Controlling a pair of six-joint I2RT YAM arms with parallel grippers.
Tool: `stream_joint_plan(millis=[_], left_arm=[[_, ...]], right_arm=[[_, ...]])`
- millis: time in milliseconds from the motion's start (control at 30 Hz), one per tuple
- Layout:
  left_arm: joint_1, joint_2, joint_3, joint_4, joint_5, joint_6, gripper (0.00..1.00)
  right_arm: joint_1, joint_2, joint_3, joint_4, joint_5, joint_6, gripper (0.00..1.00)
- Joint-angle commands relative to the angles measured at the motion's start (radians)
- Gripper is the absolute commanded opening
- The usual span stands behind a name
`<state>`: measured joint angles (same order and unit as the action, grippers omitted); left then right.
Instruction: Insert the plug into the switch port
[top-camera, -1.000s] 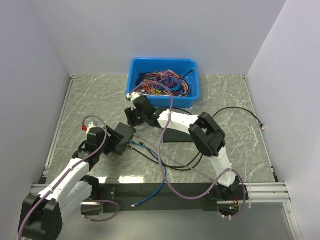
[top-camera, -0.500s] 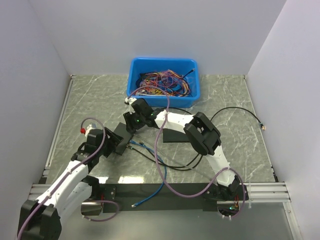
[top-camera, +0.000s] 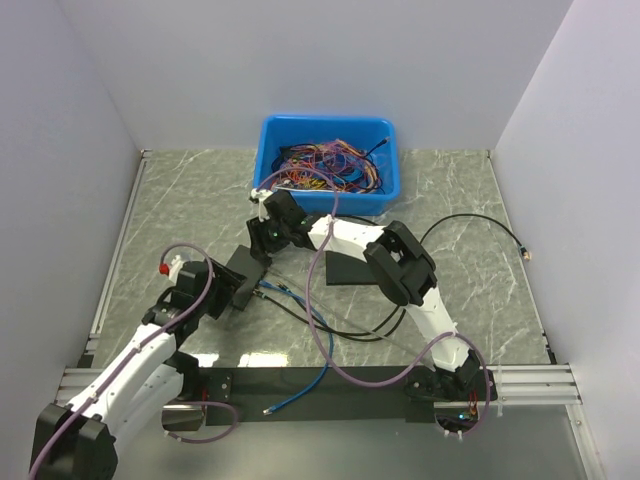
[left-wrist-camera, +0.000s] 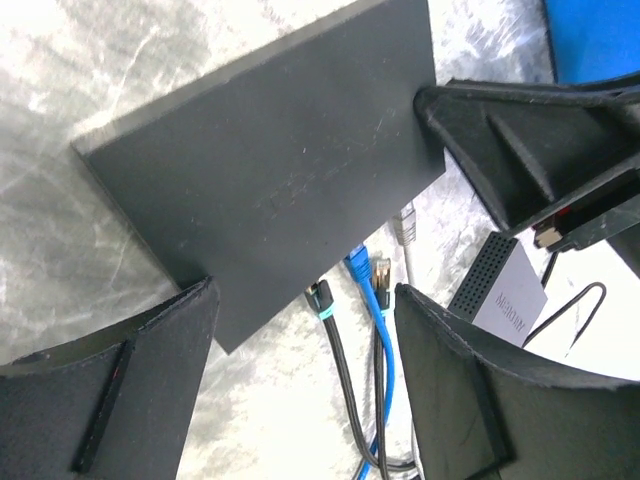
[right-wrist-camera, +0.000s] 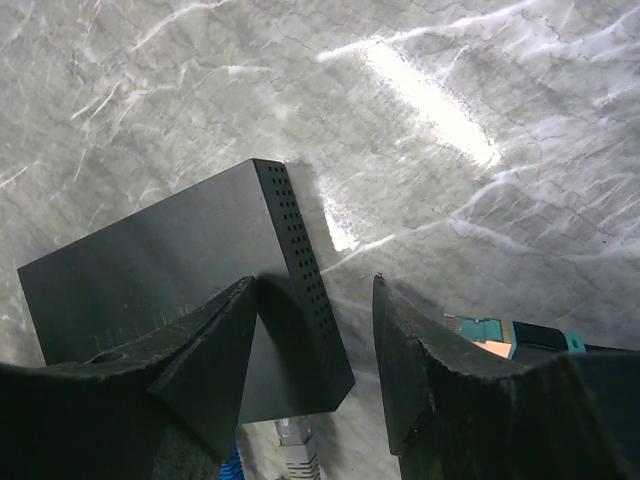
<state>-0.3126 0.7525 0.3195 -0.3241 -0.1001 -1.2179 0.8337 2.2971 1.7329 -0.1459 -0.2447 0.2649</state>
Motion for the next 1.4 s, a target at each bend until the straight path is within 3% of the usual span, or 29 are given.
stream_joint_plan(millis=[0,233,400,600,767,967,1200,1367], left_arm=[[-0.045,0.016,-0.005,-0.217,-0.036,-0.052,0.79],[-0.091,0.056,0.065,-0.345,-0.072,-0.132,0.80],[-0.108,-0.028,0.107,-0.457,-0.090,-0.209,0.80],[-0.111,0.000,0.084,-0.406,-0.142,-0.209,0.82],[-0.109,0.085,0.052,-0.233,-0.185,-0.207,0.82],[-0.069,0.140,0.033,-0.086,-0.240,-0.169,0.81],[0.170,0.249,0.081,0.109,-0.099,0.026,0.79],[0.181,0.358,0.110,0.246,-0.001,0.043,0.75]], right_arm=[[-0.007,0.007,-0.030,-0.034,0.013,-0.009,0.56],[-0.016,0.001,-0.032,-0.027,0.001,-0.012,0.56],[-0.021,-0.018,-0.047,-0.023,-0.005,-0.012,0.56],[-0.021,-0.016,-0.024,-0.030,-0.031,-0.007,0.55],[-0.021,-0.001,-0.022,-0.044,-0.059,-0.001,0.48],[-0.021,-0.014,-0.061,-0.035,-0.093,0.016,0.28],[-0.012,-0.022,-0.079,-0.052,-0.156,0.071,0.18],[0.021,-0.016,-0.069,-0.067,-0.189,0.117,0.16]])
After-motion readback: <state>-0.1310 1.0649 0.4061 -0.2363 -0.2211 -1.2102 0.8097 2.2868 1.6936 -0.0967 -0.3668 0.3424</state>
